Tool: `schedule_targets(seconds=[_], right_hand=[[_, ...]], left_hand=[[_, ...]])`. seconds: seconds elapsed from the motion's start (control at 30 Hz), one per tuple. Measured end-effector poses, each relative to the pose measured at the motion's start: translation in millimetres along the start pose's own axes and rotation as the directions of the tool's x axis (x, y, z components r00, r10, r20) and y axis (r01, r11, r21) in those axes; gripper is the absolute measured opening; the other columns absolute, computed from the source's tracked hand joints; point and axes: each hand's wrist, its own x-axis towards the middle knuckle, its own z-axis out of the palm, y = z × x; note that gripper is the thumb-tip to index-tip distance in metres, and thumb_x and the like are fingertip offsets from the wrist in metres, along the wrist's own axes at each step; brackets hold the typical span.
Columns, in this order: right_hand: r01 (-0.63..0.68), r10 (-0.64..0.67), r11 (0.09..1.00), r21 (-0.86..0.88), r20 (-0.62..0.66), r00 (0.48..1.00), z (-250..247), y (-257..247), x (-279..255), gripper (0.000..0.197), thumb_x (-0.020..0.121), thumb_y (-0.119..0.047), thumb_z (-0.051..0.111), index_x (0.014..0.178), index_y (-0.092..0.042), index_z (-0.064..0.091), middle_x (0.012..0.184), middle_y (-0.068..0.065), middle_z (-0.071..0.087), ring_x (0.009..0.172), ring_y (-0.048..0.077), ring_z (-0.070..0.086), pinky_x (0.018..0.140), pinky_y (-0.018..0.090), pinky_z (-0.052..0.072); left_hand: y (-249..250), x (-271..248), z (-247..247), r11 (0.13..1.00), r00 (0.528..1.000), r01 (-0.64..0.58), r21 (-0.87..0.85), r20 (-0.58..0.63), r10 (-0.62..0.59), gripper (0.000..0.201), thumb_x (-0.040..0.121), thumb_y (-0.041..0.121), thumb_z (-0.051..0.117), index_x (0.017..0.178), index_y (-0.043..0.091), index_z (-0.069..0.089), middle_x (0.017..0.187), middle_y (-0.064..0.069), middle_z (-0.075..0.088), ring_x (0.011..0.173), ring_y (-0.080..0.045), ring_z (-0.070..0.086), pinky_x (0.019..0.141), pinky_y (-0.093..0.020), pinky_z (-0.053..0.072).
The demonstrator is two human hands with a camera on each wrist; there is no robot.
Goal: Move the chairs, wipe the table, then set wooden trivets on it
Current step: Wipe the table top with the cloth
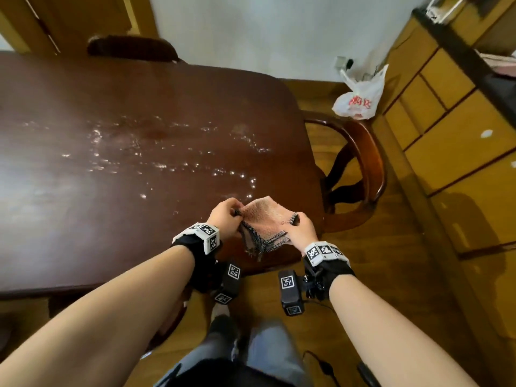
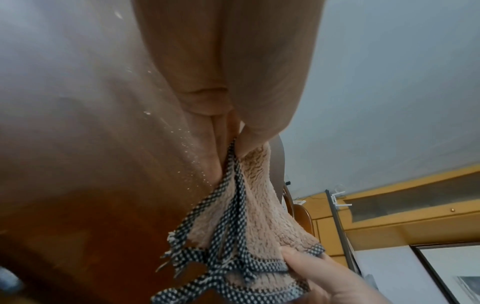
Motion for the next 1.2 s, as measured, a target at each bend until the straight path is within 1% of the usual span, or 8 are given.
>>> schedule_targets(seconds=[0.17,0.3,0.37,0.6,0.73,0.87,1.03,1.2], right_hand=[[-0.025,0.026,0.999,-0.02,0.013,1.0,-13.2,-22.9,62.8,0.027,0.086,-0.009,0.06,0.113,-0.011,0.053,0.115,0.01,0.062,0.103,0.029,0.062,0.087,0.049,0.054],[-0.006,0.006,0.992,-0.122,0.004,1.0,-33.8,-44.5,109.5,0.027,0.091,-0.005,0.053,0.118,-0.006,0.052,0.12,0.012,0.059,0.113,0.031,0.056,0.086,0.029,0.043],[-0.001,0.003,0.986,-0.169,0.013,1.0,-45.4,-54.3,135.9,0.03,0.091,-0.005,0.051,0.121,-0.004,0.05,0.124,0.012,0.058,0.116,0.031,0.054,0.086,0.029,0.04],[0.003,0.0,0.97,-0.244,0.014,1.0,-50.2,-70.4,215.4,0.028,0.093,-0.005,0.047,0.121,-0.004,0.05,0.125,0.015,0.058,0.116,0.032,0.054,0.088,0.031,0.041],[-0.067,0.045,0.978,-0.199,-0.117,0.992,-39.0,-67.3,230.4,0.027,0.094,-0.01,0.05,0.12,-0.003,0.05,0.123,0.015,0.058,0.114,0.033,0.055,0.086,0.032,0.043],[-0.029,-0.078,0.947,-0.319,-0.319,0.944,-24.1,-58.7,231.9,0.047,0.081,-0.008,0.066,0.125,-0.013,0.05,0.137,0.011,0.045,0.125,0.03,0.044,0.094,0.039,0.044],[0.31,-0.374,0.765,-0.565,0.002,0.927,0.8,-44.7,222.0,0.041,0.091,-0.02,0.058,0.13,-0.03,0.056,0.155,-0.002,0.03,0.145,0.023,0.018,0.119,0.045,0.016],[0.325,-0.262,0.627,-0.708,0.201,0.944,26.1,-51.0,224.2,0.052,0.101,-0.039,0.031,0.149,-0.044,0.012,0.161,-0.002,-0.003,0.148,0.023,-0.01,0.118,0.05,-0.002]], left_hand=[[20.1,60.4,6.2,0.996,0.998,0.058,-0.07,0.02,-0.057,0.019,0.086,-0.003,0.05,0.092,0.014,0.054,0.094,-0.013,0.063,0.068,-0.023,0.064,0.04,-0.023,0.052],[37.8,108.4,16.2,0.994,0.996,0.082,-0.073,-0.017,-0.083,0.019,0.086,0.0,0.049,0.091,0.017,0.055,0.094,-0.012,0.066,0.075,-0.025,0.066,0.047,-0.029,0.056],[46.2,132.6,24.8,0.99,0.994,0.103,-0.097,-0.037,-0.107,0.019,0.087,-0.001,0.048,0.09,0.016,0.056,0.091,-0.011,0.065,0.069,-0.02,0.064,0.043,-0.023,0.053],[53.2,199.4,45.3,0.94,0.969,0.195,-0.281,-0.095,-0.23,0.019,0.088,0.0,0.054,0.094,0.018,0.057,0.103,-0.014,0.062,0.088,-0.027,0.067,0.06,-0.037,0.061],[40.9,217.6,47.9,0.904,0.953,0.267,-0.333,-0.046,-0.298,0.023,0.092,0.0,0.049,0.112,0.01,0.054,0.099,-0.012,0.063,0.072,-0.022,0.067,0.067,-0.036,0.06],[25.7,229.1,22.6,0.967,0.956,0.241,-0.086,-0.15,-0.252,0.027,0.088,0.003,0.048,0.111,0.013,0.06,0.094,0.003,0.064,0.089,-0.019,0.062,0.077,-0.029,0.049],[4.9,237.0,-9.5,0.96,0.962,0.211,0.186,-0.214,-0.17,0.032,0.085,0.007,0.049,0.109,0.021,0.065,0.12,-0.005,0.057,0.113,-0.026,0.054,0.097,-0.034,0.043],[-11.2,248.3,-27.4,0.922,0.954,0.222,0.316,-0.264,-0.139,0.039,0.087,0.022,0.059,0.125,0.026,0.058,0.145,0.0,0.04,0.134,-0.024,0.034,0.107,-0.042,0.031]])
